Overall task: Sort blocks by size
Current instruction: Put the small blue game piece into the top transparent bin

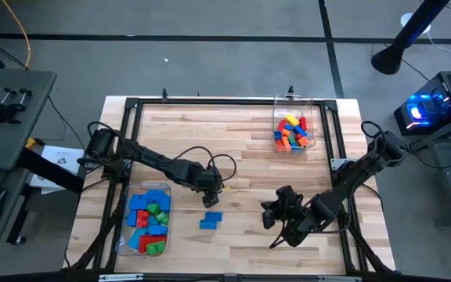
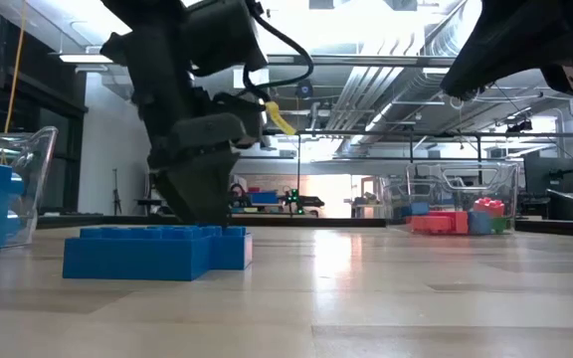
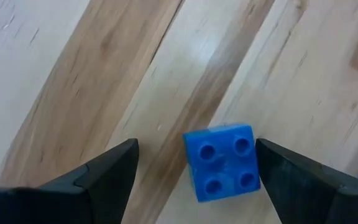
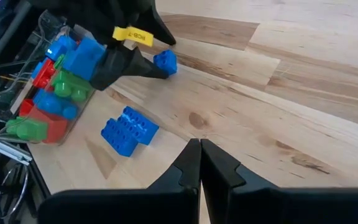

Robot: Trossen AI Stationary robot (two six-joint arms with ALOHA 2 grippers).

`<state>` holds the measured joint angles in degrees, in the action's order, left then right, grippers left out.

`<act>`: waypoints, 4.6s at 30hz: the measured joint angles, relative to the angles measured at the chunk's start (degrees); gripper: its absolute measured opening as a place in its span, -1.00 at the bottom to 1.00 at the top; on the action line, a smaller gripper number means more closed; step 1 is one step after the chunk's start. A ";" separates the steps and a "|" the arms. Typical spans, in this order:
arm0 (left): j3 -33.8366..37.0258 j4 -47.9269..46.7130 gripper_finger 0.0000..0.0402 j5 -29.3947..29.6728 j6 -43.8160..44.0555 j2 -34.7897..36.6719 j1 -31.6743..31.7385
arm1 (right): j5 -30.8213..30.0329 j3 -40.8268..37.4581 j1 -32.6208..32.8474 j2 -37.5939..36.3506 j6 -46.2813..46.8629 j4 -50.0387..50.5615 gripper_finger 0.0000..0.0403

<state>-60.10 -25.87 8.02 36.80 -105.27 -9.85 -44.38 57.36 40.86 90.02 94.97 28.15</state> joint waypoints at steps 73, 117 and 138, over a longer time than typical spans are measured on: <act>-18.90 5.22 0.55 -9.78 -21.25 -0.37 -1.61 | -25.22 0.00 -6.51 -18.23 -75.66 -52.43 -1.00; -5.51 11.06 0.09 0.85 -16.45 -7.74 -12.76 | -24.65 0.00 -5.95 -18.21 -73.83 -47.21 -1.00; -21.67 42.51 -0.53 2.63 -21.75 -5.59 12.15 | -18.31 -0.02 -5.84 -21.14 -93.30 -70.80 -1.00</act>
<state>-81.76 16.64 10.65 15.05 -110.86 2.30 -62.69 57.34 35.03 68.88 1.68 -42.65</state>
